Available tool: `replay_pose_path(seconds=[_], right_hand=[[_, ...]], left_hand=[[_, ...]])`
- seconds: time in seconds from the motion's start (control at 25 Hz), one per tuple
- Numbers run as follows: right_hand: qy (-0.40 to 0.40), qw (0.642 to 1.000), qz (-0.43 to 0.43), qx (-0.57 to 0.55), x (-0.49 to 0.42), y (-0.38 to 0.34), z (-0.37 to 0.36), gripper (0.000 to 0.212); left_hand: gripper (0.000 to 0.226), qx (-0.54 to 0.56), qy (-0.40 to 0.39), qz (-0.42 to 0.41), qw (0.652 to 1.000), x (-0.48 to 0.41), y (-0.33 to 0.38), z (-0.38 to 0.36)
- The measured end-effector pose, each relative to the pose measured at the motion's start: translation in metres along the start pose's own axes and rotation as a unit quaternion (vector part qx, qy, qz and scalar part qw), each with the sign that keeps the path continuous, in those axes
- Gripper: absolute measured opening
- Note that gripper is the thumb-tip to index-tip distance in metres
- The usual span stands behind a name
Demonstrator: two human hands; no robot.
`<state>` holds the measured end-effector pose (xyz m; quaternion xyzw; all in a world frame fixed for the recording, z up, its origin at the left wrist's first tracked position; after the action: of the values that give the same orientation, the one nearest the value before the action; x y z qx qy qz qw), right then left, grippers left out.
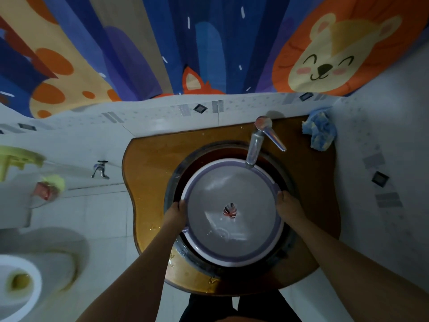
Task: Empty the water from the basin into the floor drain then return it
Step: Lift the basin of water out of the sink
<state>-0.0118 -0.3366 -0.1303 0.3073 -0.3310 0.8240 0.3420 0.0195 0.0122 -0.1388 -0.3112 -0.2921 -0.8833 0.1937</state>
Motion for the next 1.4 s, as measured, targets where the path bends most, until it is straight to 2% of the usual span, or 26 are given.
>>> replay_pose_path(seconds=[0.56, 0.8, 1.24, 1.4], right_hand=[[0.033, 0.996, 0.06, -0.05, 0.02, 0.012, 0.012, 0.044], [0.044, 0.992, 0.092, -0.074, 0.03, 0.019, 0.02, 0.046], [0.052, 0.982, 0.169, -0.065, 0.044, 0.011, 0.041, 0.045], [0.023, 0.987, 0.143, -0.07, 0.043, 0.003, 0.043, 0.044]], left_hand=[[0.051, 0.004, 0.003, 0.001, 1.0, 0.019, -0.005, 0.006], [0.044, 0.041, -0.005, 0.004, 0.999, 0.039, -0.007, 0.007], [0.046, 0.128, 0.02, 0.025, 0.991, 0.072, -0.009, 0.011], [0.044, 0.164, 0.023, 0.039, 0.985, 0.089, -0.015, 0.012]])
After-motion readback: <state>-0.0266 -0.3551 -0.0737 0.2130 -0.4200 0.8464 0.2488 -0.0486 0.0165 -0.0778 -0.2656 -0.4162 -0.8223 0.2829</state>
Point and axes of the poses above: each hand's wrist, its own x-axis away from the middle knuckle, its own z-axis out of the back of the hand, y = z × x, the point moved 2 cm from there along -x, towards the middle knuckle, and after that the axes turned 1 degree about x, right-handed, at the moved point
